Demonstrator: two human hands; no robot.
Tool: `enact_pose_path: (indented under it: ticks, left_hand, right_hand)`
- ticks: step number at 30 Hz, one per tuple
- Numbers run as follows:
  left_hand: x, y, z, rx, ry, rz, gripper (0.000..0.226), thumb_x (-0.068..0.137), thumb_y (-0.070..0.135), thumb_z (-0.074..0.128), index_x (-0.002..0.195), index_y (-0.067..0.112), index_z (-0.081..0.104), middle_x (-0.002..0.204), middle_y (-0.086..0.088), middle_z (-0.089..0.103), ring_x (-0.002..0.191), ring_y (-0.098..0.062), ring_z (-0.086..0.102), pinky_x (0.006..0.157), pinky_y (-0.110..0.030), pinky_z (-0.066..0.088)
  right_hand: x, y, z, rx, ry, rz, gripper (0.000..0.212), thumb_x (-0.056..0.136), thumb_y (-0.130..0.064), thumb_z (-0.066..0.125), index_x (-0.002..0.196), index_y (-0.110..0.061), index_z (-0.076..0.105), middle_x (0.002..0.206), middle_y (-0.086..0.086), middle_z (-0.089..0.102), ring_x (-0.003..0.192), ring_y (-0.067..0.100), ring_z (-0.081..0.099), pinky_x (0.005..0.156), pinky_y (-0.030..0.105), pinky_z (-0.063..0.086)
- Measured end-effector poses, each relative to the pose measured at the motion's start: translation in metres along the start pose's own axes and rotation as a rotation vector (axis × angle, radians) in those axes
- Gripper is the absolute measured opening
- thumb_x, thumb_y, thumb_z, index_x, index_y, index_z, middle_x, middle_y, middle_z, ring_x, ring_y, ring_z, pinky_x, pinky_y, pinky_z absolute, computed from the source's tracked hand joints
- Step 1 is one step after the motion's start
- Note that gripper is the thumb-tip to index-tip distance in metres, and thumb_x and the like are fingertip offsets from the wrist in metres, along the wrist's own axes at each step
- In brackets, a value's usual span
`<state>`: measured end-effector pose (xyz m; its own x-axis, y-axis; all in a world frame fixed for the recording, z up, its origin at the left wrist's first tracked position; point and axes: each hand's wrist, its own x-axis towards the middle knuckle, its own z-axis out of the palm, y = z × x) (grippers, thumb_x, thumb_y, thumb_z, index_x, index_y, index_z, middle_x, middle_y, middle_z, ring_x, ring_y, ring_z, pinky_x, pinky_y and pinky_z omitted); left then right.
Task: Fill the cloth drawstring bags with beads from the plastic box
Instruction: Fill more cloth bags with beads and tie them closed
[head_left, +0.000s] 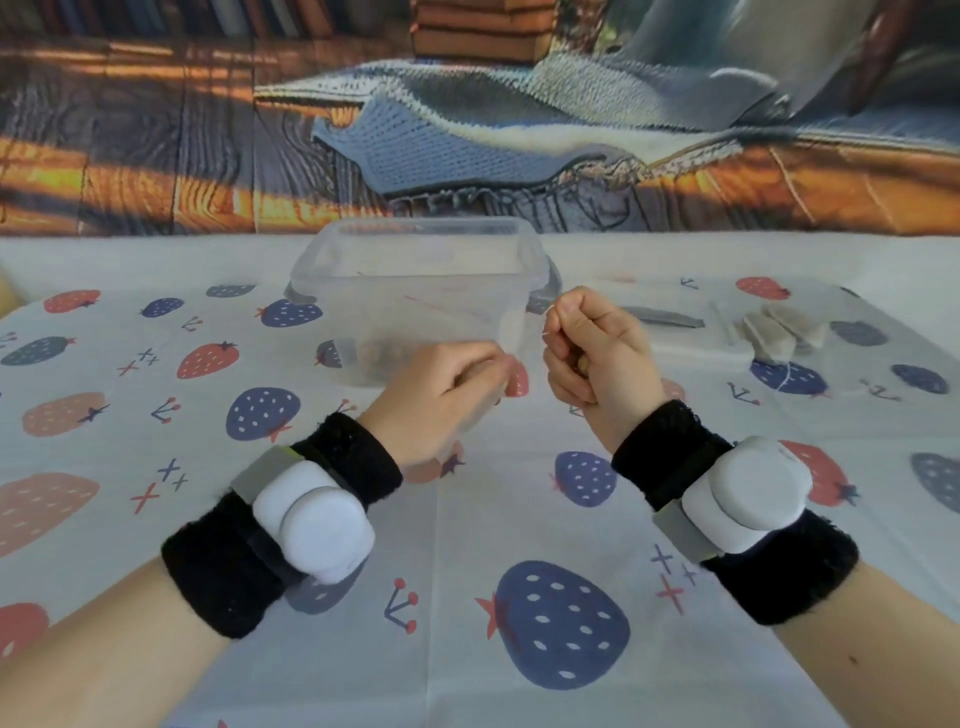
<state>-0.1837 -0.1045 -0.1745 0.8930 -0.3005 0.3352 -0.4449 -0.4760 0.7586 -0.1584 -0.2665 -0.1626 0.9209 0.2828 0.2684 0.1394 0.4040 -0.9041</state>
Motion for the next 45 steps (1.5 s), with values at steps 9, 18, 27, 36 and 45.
enact_pose_path:
  ticks: [9, 18, 27, 36, 45]
  left_hand:
    - [0.052, 0.036, 0.078, 0.165, -0.126, 0.165, 0.034, 0.100, 0.018, 0.040, 0.076, 0.013, 0.064, 0.074, 0.005, 0.059, 0.070, -0.015, 0.054, 0.073, -0.041, 0.049]
    - [0.064, 0.033, 0.117, -0.102, -0.117, -0.020, 0.025, 0.098, 0.021, 0.047, 0.098, 0.016, 0.071, 0.101, 0.006, 0.070, 0.093, -0.008, 0.061, 0.084, -0.021, 0.044]
    - [0.063, 0.018, 0.072, -0.150, 0.010, -0.025, 0.034, 0.094, 0.002, 0.050, 0.098, 0.031, 0.065, 0.104, 0.012, 0.068, 0.100, -0.006, 0.061, 0.084, -0.019, 0.047]
    - [0.057, 0.030, 0.049, -0.200, -0.035, 0.002, 0.036, 0.091, -0.008, 0.047, 0.087, 0.021, 0.069, 0.085, -0.001, 0.069, 0.077, -0.007, 0.061, 0.054, -0.006, 0.038]
    - [0.055, 0.033, 0.053, -0.169, -0.042, -0.029, 0.039, 0.086, -0.014, 0.042, 0.091, 0.014, 0.069, 0.087, -0.006, 0.070, 0.073, -0.003, 0.060, 0.055, -0.006, 0.037]
  right_hand:
    - [-0.032, -0.043, -0.075, -0.218, 0.197, -0.053, 0.030, 0.099, -0.007, 0.035, 0.070, -0.008, 0.044, 0.058, 0.007, 0.028, 0.031, 0.007, 0.021, 0.039, 0.018, 0.011]
    - [-0.038, -0.056, -0.108, -0.434, 0.279, 0.060, 0.033, 0.098, -0.007, 0.038, 0.066, -0.009, 0.043, 0.056, 0.005, 0.033, 0.030, 0.006, 0.025, 0.037, 0.010, 0.020]
    - [0.043, -0.085, -0.131, -0.872, 0.472, 0.166, 0.034, 0.090, -0.003, 0.042, 0.060, -0.014, 0.054, 0.059, 0.001, 0.044, 0.044, 0.016, 0.035, 0.030, 0.012, 0.026]
    - [0.037, -0.095, -0.208, -0.851, 0.970, 0.076, 0.022, 0.089, -0.007, 0.045, 0.093, -0.008, 0.067, 0.091, 0.013, 0.061, 0.067, 0.025, 0.053, 0.045, 0.020, 0.039]
    - [-0.014, -0.060, -0.236, -1.423, 0.717, 0.607, 0.040, 0.097, -0.020, 0.039, 0.137, -0.021, 0.041, 0.142, 0.000, 0.045, 0.130, 0.019, 0.043, 0.102, 0.029, 0.040]
